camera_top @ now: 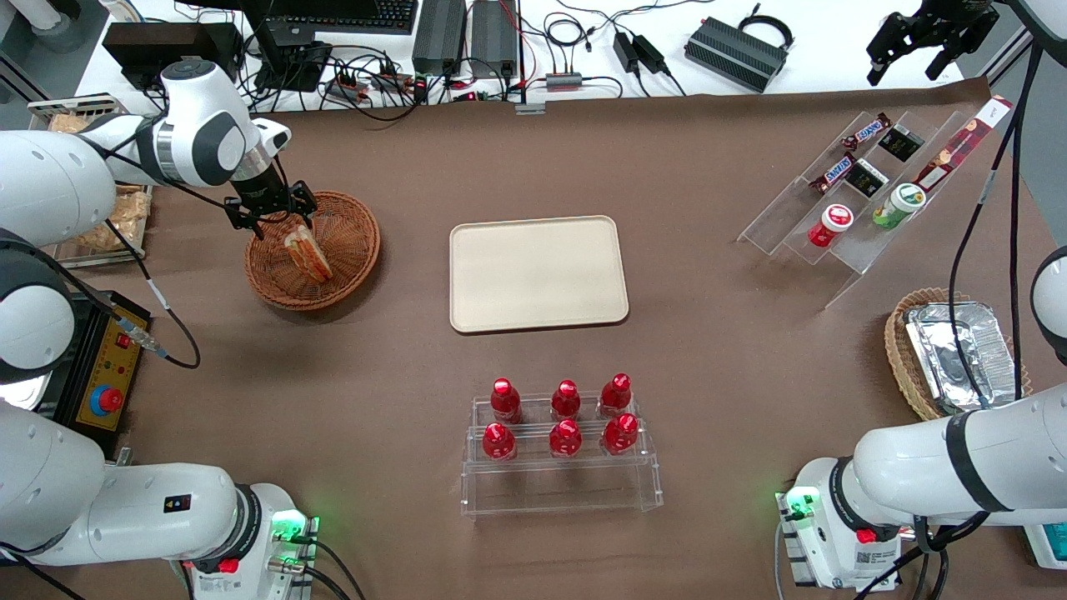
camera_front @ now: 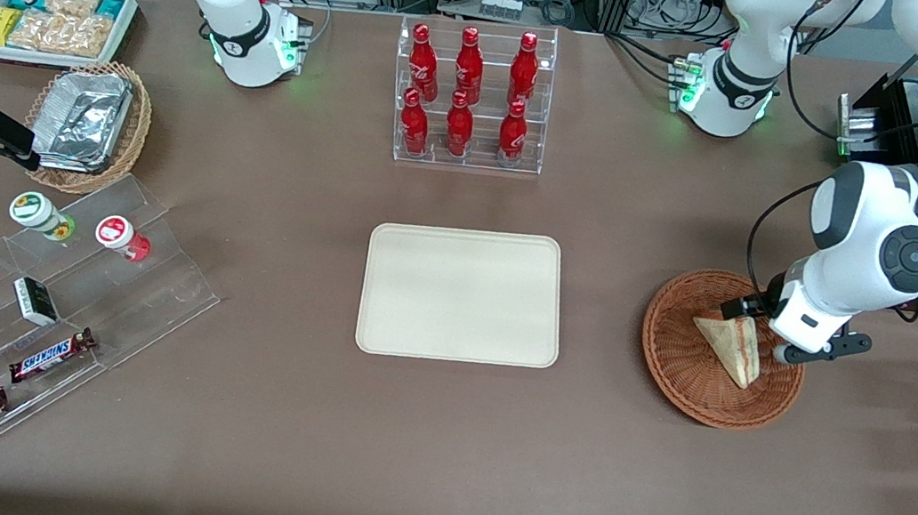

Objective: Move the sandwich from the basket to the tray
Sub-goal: 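Lower the left gripper and close it on the wrapped sandwich, then lift the sandwich and carry it over the beige tray, then lower the sandwich onto the tray and open the left gripper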

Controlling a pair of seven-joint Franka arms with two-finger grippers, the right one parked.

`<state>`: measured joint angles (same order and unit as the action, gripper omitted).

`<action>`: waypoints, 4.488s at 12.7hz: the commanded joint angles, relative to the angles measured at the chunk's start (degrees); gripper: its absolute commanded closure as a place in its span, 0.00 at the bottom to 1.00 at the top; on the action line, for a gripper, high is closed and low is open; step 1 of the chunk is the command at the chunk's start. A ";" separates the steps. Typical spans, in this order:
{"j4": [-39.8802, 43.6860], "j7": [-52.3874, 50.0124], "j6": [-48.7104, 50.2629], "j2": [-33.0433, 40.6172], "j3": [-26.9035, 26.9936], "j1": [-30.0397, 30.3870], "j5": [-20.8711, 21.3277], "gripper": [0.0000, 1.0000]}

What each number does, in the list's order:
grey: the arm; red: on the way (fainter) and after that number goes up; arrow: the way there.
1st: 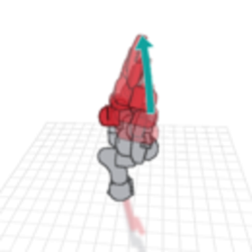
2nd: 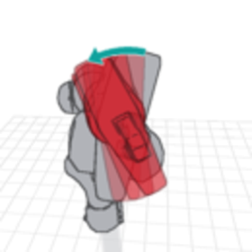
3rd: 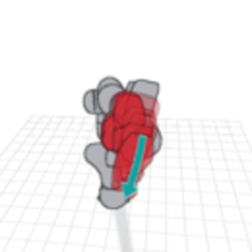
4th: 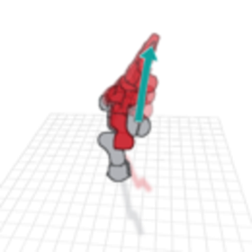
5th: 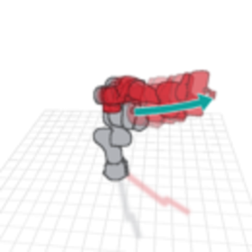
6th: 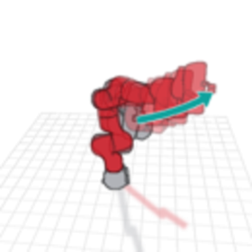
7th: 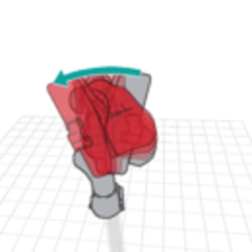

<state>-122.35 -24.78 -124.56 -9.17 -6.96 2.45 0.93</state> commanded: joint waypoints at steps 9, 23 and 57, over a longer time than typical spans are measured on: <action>-2.27 -9.32 -10.52 -4.27 -0.25 1.42 0.39 0.00; -3.07 -12.57 -6.51 -3.06 -0.60 0.90 0.39 1.00; 41.67 -18.02 5.47 -34.07 -0.95 -39.98 -6.12 1.00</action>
<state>-82.68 -42.28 -118.59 -41.87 -8.28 -37.18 -4.84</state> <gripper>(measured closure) 0.850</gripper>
